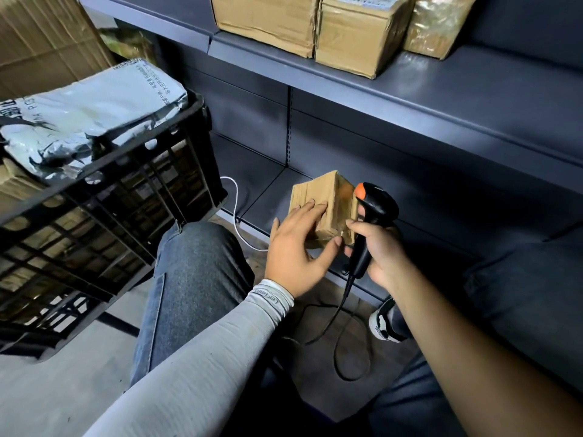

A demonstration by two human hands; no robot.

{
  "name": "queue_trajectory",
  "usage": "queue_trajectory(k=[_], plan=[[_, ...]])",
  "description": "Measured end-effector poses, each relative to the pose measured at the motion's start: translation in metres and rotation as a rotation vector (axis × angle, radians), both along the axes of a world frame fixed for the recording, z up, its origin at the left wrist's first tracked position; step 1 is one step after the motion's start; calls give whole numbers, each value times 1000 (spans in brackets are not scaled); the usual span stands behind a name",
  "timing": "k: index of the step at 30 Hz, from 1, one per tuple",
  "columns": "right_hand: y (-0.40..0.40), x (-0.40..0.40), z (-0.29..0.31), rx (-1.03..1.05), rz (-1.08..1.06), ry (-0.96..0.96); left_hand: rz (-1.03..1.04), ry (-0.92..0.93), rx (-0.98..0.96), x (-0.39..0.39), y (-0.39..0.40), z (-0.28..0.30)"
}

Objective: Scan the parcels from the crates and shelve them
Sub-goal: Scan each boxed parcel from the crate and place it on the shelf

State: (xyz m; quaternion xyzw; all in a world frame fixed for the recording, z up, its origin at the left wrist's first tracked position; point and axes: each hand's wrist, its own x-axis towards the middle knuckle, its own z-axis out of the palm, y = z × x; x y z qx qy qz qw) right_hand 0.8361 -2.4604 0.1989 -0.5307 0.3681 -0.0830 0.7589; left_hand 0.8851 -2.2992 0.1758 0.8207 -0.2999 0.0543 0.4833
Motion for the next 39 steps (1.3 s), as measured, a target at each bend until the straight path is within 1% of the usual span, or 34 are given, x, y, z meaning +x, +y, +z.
queue_trajectory(k=[1,3,6,8,10,12,15,18,21,23,25,28,30,34,36,39], plan=[[0,0,-1,-51,-28,7,-8,73,-51,-1,0,0],[1,1,-4,-193,-68,33,-28,296,-172,0,-1,5],[6,3,-7,-407,-86,49,-48,755,-392,9,0,22],[10,3,-9,-498,-83,43,-59,1035,-420,16,4,34],[14,2,-10,-573,-55,52,-102,1197,-407,20,10,38],[17,2,-12,-623,-2,70,-77,1218,-428,24,12,34],[21,2,-12,-625,63,95,11,1164,-488,27,11,28],[19,1,-10,-507,73,92,75,1109,-521,29,12,21],[14,2,-8,-373,95,17,110,1078,-537,29,13,19],[11,4,-6,-293,58,-9,123,1069,-538,29,13,18],[9,5,-5,-209,3,16,109,1087,-514,29,13,17],[5,3,-7,-94,-24,46,67,1128,-441,28,15,15],[3,2,-6,-46,-41,50,74,1141,-418,29,16,13],[-2,3,-6,-25,-59,69,78,1181,-478,30,16,17],[-3,2,-6,-37,-66,88,143,1155,-493,31,17,15],[-3,1,-6,-65,-73,89,277,1086,-419,36,19,3]])
